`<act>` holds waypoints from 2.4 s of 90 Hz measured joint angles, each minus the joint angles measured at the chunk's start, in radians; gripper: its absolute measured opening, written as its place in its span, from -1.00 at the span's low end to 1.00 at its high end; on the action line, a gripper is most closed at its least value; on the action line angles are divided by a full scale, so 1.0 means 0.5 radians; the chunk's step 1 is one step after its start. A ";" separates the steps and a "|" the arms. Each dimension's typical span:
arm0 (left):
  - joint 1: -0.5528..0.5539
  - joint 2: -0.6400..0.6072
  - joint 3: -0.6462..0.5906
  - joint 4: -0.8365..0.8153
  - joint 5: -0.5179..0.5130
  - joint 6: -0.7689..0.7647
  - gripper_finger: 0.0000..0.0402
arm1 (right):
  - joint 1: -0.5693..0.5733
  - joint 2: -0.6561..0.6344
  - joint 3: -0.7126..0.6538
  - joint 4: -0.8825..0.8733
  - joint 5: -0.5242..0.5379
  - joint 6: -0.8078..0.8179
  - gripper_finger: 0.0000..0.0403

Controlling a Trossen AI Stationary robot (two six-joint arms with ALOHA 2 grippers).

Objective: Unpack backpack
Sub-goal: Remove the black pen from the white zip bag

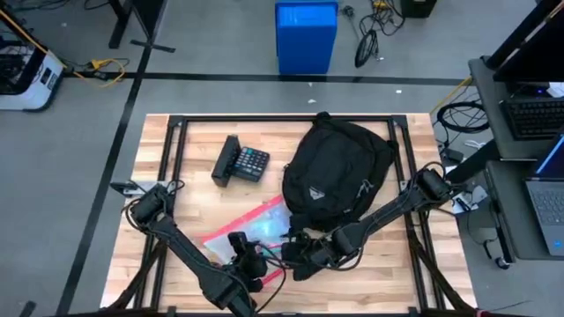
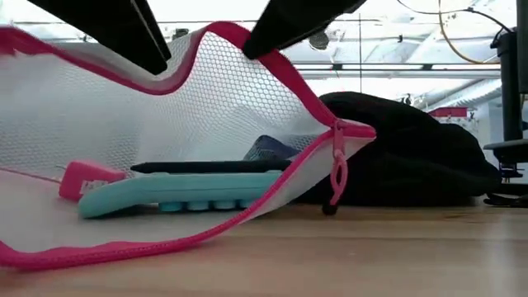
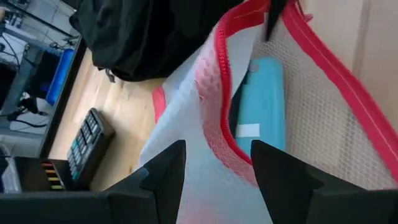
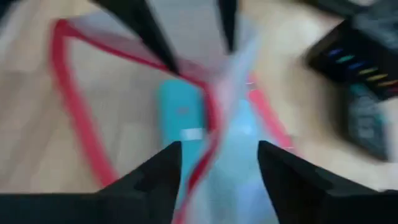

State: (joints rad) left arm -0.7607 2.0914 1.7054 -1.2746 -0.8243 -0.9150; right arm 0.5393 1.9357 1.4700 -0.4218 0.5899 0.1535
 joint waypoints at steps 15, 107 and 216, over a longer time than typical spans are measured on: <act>-0.018 0.000 0.000 -0.024 0.004 -0.010 -0.14 | -0.006 0.031 0.000 -0.005 0.134 -0.029 0.10; -0.202 0.100 0.422 0.321 0.272 -0.182 -0.14 | -0.006 0.072 -0.002 -0.024 0.120 0.571 -1.00; -0.177 0.322 0.863 0.519 0.544 0.147 -0.48 | -0.028 0.072 -0.004 -0.035 0.127 0.546 -1.00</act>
State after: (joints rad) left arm -0.8491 2.2523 2.1368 -1.0149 -0.5524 -0.8414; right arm 0.5252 1.9717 1.4681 -0.4394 0.6537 0.4267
